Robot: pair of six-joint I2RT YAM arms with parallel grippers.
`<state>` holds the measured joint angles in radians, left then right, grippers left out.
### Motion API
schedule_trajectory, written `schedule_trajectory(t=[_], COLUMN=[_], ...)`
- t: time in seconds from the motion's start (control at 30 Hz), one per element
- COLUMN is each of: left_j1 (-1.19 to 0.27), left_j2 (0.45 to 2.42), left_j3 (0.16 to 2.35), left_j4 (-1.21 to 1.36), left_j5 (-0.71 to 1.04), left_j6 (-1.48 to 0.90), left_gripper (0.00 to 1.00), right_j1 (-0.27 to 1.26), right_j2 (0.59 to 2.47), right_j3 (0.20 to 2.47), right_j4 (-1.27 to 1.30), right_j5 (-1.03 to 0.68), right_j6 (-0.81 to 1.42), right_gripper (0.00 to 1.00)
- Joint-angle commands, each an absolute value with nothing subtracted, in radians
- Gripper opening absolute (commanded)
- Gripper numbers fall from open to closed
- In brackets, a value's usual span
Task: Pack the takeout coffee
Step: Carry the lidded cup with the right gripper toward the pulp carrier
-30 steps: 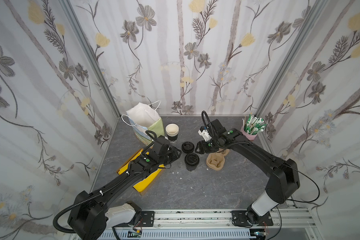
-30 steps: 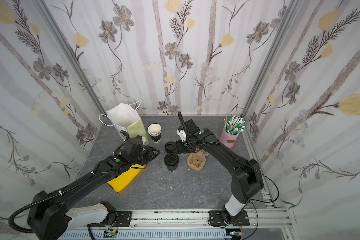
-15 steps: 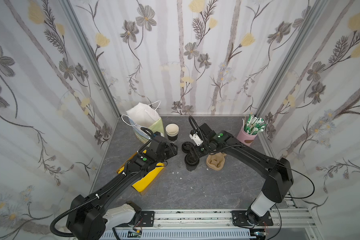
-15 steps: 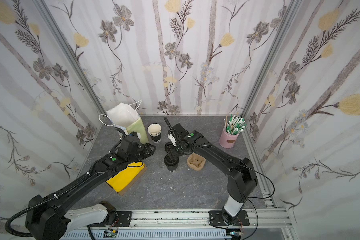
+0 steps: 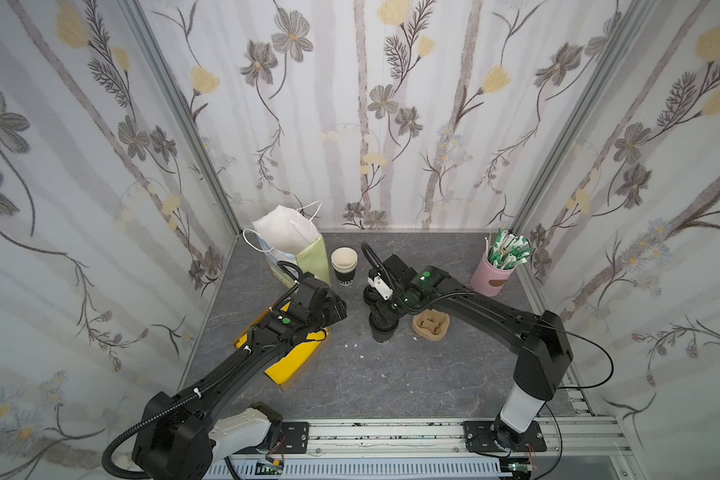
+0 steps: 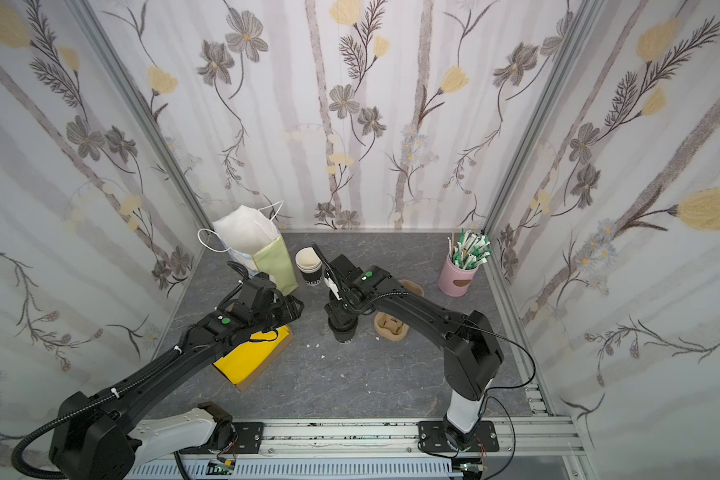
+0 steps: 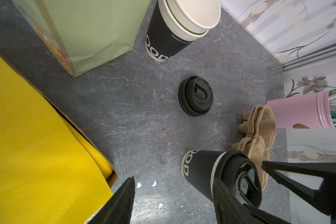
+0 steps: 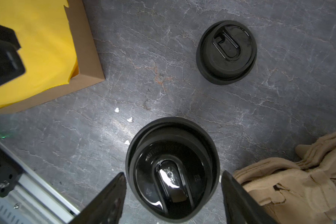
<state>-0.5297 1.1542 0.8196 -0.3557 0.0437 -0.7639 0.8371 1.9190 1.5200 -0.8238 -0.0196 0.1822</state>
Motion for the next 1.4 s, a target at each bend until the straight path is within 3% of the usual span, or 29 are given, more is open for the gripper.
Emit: schedule_trajectory(t=[0.0,0.8,1.37], left_j1=[-0.522,-0.507,-0.503], left_j2=[1.149,1.143,1.121], left_j3=[0.818,0.811,0.796], left_j4=[-0.362,-0.364,-0.364], left_j5=[0.044,0.046,0.028], left_j6=[-0.749,-0.744,-0.751], left_gripper=[0.66,0.66,0.66], right_j1=[0.85,0.879,0.876], right_j2=[1.93,1.938,2.005], right_j3=[1.527,1.561,1.578], right_j4=[-0.829,-0.864,-0.87], right_j5=[-0.006,0.067,0.007], right_j6=[0.188,0.208,0.197], right_gripper=[0.76,0.77,0.77])
